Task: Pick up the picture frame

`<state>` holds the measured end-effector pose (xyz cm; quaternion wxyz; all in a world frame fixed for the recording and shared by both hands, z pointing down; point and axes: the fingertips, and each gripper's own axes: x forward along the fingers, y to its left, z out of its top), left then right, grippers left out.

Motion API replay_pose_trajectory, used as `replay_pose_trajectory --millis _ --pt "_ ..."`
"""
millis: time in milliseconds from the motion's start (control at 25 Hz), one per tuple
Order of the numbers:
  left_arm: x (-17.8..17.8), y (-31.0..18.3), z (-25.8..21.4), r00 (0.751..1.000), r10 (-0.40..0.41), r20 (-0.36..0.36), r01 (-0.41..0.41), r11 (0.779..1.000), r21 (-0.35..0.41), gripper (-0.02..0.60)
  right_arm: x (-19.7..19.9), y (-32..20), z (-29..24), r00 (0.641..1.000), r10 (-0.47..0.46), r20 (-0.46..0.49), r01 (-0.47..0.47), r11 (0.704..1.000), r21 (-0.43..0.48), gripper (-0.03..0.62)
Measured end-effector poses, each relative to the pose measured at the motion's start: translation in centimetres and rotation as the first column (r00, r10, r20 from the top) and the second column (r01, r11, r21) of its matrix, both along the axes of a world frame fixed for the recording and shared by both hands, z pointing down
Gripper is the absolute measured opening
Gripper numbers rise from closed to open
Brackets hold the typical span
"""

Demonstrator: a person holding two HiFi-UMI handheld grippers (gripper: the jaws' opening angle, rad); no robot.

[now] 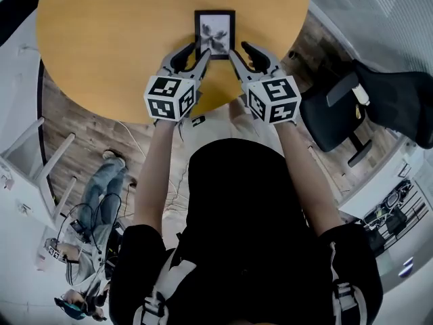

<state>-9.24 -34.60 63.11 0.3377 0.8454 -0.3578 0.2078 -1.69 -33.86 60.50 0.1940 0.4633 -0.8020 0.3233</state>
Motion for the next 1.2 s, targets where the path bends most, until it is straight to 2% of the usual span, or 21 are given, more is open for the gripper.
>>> replay_pose_trajectory --millis 240,480,640,680,840,1200 --pt "-1.6 -1.8 4.8 0.999 0.006 0.037 -0.004 0.998 -0.061 0.156 -0.9 -1.6 5.2 0.998 0.035 -0.057 -0.039 0.996 -0.081 0.132" --pt "-1.4 -3.6 7.7 0.999 -0.002 0.037 0.006 0.993 -0.116 0.156 0.0 -3.2 8.4 0.993 0.081 -0.087 -0.091 0.988 -0.122 0.132" --pt "-5.3 -5.7 7.2 0.999 0.006 0.052 0.001 0.993 -0.116 0.156 -4.0 -5.0 8.9 0.991 0.09 -0.096 -0.103 0.983 -0.151 0.132" --pt "-5.3 -5.7 7.1 0.998 0.008 0.054 -0.002 0.993 -0.115 0.156 -4.1 -4.9 9.2 0.991 0.093 -0.099 -0.107 0.982 -0.156 0.132" --pt "-1.3 -4.0 8.2 0.997 0.022 0.071 -0.013 0.992 -0.125 0.156 -0.3 -3.1 11.2 0.988 0.111 -0.107 -0.129 0.976 -0.175 0.132" --pt "-0.6 -3.9 8.8 0.994 0.015 0.11 -0.001 0.991 -0.131 0.127 0.7 -3.4 11.7 0.986 0.134 -0.096 -0.15 0.971 -0.187 0.11"
